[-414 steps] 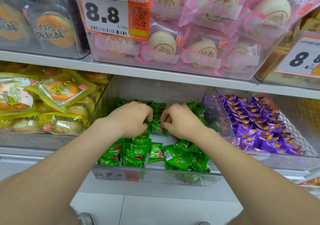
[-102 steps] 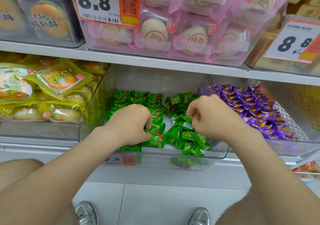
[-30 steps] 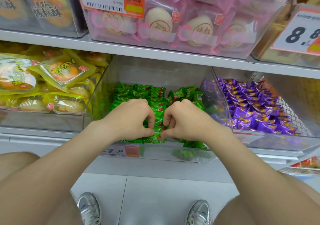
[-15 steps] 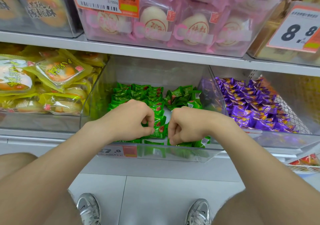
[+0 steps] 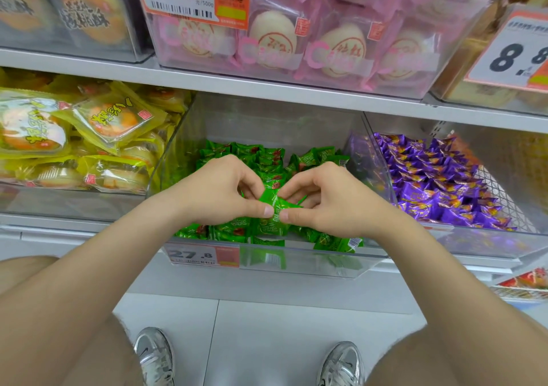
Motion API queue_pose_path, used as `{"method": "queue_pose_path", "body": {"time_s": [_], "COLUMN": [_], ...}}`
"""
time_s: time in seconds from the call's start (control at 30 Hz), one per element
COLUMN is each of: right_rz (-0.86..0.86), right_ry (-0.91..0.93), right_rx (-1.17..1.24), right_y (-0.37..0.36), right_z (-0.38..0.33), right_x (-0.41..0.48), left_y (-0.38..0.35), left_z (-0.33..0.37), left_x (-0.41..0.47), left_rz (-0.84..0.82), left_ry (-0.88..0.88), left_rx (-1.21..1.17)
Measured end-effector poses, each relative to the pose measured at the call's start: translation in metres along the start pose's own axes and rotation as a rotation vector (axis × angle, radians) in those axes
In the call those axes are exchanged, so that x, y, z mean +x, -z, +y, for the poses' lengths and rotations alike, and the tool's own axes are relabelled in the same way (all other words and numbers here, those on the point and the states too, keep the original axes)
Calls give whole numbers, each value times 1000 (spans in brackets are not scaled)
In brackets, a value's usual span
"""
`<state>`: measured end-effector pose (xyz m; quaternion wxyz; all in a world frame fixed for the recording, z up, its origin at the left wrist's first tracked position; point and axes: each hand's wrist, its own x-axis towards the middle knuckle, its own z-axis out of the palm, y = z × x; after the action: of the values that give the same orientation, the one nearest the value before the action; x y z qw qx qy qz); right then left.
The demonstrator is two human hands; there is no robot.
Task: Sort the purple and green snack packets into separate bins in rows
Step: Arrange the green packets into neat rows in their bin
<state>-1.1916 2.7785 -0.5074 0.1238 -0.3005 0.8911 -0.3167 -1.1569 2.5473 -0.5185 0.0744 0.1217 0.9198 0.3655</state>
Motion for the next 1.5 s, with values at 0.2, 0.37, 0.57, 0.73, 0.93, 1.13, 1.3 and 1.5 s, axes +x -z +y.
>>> {"method": "queue_pose_path", "body": {"time_s": [0.2,0.37,0.57,0.73,0.93,1.13,1.3,1.5], "right_rz": [-28,-24,-99,-188,-467,-564,-497,-452], "right_ry": [45,84,74,-70,-264,-480,-529,-503], "right_rx": [-214,-320,-454,-326,-121,12,144,179], "right_y": [-9,-28,-37,-21,-11,-14,-17,-20], "right_z": [2,1,2,7,1,-11,-11,-11], "right_x": [2,11,19,15,2,-2,-5,-5], "left_y": [-1,-5,-13,-14,-19,-18,-18,-18], "left_z": [-1,-2,-9,-10,-8,-6,-8,-9], "left_x": [-3,-3,0,1,2,2,3,3], "left_rz": [-68,-35,-39,-29,5,-10,-27,-48], "left_ry": [55,-4,12,-6,2,-3,-12,-12], "left_rx": [88,190,303,362,404,400,398,403]}}
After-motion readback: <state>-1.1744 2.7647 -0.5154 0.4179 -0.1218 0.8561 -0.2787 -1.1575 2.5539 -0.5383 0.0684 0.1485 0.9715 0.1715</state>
